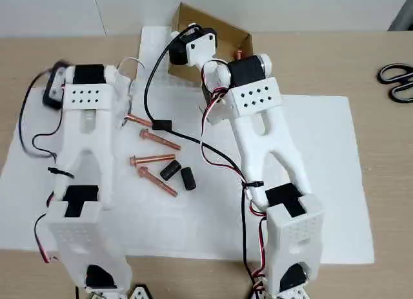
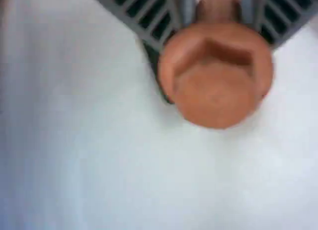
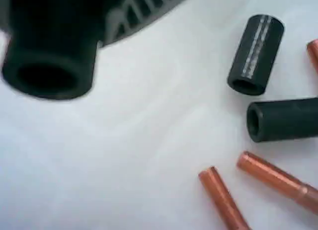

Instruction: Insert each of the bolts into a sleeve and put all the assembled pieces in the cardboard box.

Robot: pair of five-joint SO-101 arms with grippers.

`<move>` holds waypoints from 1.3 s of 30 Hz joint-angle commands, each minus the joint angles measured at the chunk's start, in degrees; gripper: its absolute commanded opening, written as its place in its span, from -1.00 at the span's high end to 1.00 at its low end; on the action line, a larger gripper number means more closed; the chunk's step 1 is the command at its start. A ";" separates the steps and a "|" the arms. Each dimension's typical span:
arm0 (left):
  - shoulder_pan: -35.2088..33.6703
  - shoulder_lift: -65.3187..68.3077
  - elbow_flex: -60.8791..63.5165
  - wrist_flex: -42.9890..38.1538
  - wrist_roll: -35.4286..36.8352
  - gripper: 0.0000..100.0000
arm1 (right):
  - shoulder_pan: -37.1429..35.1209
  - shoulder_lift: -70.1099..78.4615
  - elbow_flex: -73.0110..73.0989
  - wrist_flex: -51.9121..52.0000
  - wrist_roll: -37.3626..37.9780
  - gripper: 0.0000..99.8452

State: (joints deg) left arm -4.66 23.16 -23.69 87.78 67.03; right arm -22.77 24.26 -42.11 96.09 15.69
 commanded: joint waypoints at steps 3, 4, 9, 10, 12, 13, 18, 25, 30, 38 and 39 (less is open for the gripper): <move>0.88 -3.52 -2.33 1.05 -20.57 0.99 | 0.66 -4.62 -0.26 0.40 -0.18 0.99; 1.05 -3.52 -1.80 2.73 -20.57 0.99 | 0.66 -4.62 -0.26 0.40 -0.18 0.99; 2.81 -3.60 -1.36 11.25 -20.48 0.99 | 0.66 -4.62 -0.26 0.40 -0.18 0.99; 3.16 -3.52 -1.19 12.13 -20.48 0.99 | 0.66 -4.62 -0.26 0.40 -0.18 0.99; 3.43 -3.52 -0.04 12.57 -20.57 0.99 | 0.66 -4.62 -0.26 0.40 -0.18 0.99; 3.69 -3.52 0.57 12.57 -20.48 0.99 | 0.66 -4.62 -0.26 0.40 -0.26 0.99; 5.19 -3.69 1.19 12.48 -20.48 0.99 | 0.84 -4.62 -0.44 0.40 -0.44 0.99; 5.27 -1.76 1.36 12.48 -20.57 0.99 | 3.65 -4.62 -0.53 0.31 -0.53 0.99; 5.63 -2.55 0.92 12.57 -21.36 0.99 | 4.26 -4.70 -0.62 0.31 -0.53 0.99; 7.12 -15.12 -9.63 5.36 -41.67 0.99 | 5.58 -11.38 -2.02 -2.59 -9.49 0.99; 8.00 -16.44 -10.07 4.92 -42.20 0.99 | 6.11 -12.09 -2.11 -3.21 -11.08 0.99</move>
State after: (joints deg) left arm 1.32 14.11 -28.97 95.52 28.26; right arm -18.20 17.93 -42.11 94.95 8.75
